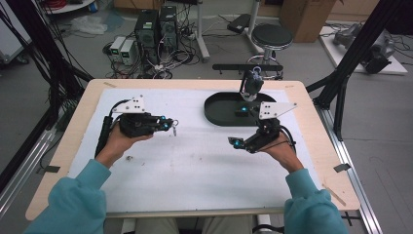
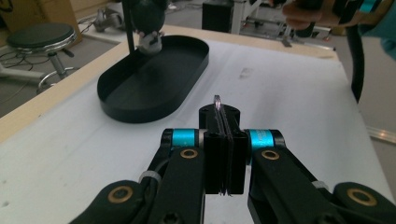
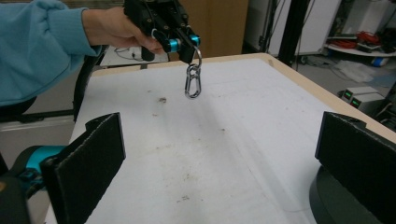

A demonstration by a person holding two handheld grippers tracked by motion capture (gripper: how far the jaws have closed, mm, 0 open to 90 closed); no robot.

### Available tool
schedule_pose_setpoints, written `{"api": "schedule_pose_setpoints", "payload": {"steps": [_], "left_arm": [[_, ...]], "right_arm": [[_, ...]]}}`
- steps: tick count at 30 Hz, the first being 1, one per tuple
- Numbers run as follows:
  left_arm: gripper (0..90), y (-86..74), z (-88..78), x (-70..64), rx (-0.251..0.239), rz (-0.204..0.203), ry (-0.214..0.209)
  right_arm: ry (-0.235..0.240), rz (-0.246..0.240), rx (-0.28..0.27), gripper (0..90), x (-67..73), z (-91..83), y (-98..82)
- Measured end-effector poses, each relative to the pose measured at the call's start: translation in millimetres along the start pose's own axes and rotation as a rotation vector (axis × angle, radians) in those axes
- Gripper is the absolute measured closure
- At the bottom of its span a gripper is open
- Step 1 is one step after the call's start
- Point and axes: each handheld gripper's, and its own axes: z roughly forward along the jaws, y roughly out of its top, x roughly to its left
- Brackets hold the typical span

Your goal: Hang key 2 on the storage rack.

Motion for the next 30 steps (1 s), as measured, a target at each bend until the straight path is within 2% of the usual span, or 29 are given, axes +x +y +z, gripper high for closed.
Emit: {"api": "schedule_pose_setpoints", "payload": {"steps": [4, 9, 12, 17, 25, 27, 29, 30], "left_arm": [[88.4, 4.0, 7.4, -2.7, -0.024, -0.003, -0.02], [88.5, 6.4, 18.8, -6.1, -0.024, 0.0, -0.051], [88.5, 7.5, 25.2, -6.7, -0.028, -0.005, -0.093], [88.5, 8.7, 34.4, -8.3, -0.034, -0.015, -0.132], [88.5, 12.2, 44.4, -14.4, -0.041, -0.008, -0.176], [88.5, 12.5, 47.1, -16.4, -0.033, -0.001, -0.175], [88.5, 12.8, 48.4, -17.2, -0.036, -0.003, -0.182], [88.5, 12.9, 48.4, -17.7, -0.038, -0.006, -0.183]], "right_arm": [[0.024, 0.003, 0.018, 0.8, -1.1, 6.8, 2.8], [0.047, -0.005, 0.023, 0.8, -4.2, 14.5, 8.5], [0.064, -0.004, 0.026, 1.7, -5.7, 18.4, 10.4], [0.102, 0.006, 0.039, 4.6, -8.6, 24.0, 8.3], [0.14, 0.033, 0.049, 6.7, -10.0, 29.7, 7.6], [0.148, 0.022, 0.055, 6.7, -9.3, 31.8, 9.0], [0.162, 0.032, 0.064, 6.8, -9.4, 35.2, 10.6], [0.161, 0.016, 0.063, 6.8, -10.0, 37.4, 11.4]]}}
